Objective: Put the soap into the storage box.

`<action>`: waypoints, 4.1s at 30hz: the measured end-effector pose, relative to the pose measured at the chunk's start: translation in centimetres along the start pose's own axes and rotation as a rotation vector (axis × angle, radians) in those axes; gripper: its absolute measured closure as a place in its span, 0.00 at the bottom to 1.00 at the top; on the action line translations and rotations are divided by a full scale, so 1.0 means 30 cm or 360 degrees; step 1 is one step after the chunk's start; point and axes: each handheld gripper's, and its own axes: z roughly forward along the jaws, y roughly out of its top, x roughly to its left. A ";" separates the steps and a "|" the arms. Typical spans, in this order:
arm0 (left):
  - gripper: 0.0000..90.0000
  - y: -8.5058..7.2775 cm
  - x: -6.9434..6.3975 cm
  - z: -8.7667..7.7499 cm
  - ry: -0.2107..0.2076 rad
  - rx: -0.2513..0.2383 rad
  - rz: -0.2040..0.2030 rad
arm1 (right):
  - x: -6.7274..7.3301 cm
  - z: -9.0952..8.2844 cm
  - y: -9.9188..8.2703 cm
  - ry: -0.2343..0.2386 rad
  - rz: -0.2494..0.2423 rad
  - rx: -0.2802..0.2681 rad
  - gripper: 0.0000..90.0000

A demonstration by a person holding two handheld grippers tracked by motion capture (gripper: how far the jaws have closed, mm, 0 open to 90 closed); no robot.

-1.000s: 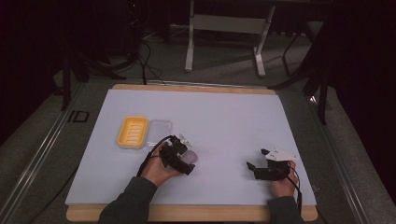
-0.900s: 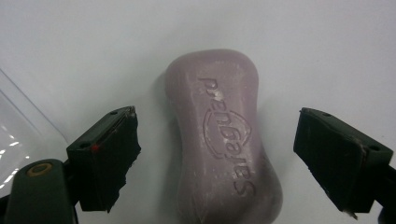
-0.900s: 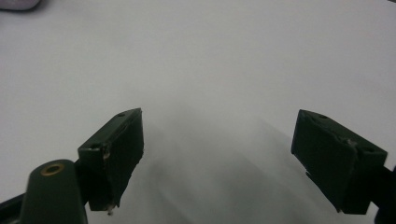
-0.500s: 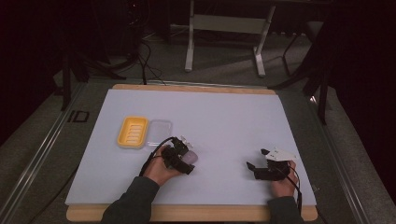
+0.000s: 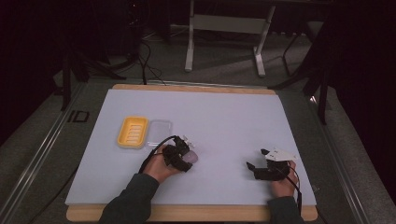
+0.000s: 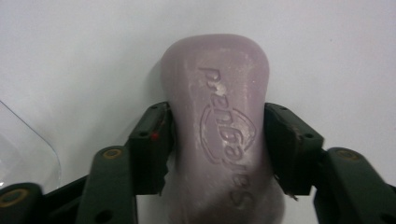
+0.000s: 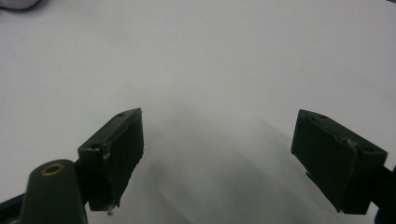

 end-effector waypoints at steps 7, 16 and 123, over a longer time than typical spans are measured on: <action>0.54 0.017 0.007 -0.002 -0.0006 0.0085 0.0058 | 0.000 0.000 0.000 0.0000 0.0001 0.0003 0.18; 0.53 0.054 0.006 0.002 -0.0005 0.0227 0.0108 | 0.001 0.001 0.001 0.0000 -0.0002 0.0011 0.19; 0.55 0.122 0.170 -0.110 0.0034 0.0540 0.0027 | 0.004 0.003 0.002 -0.0005 -0.0018 0.0022 0.18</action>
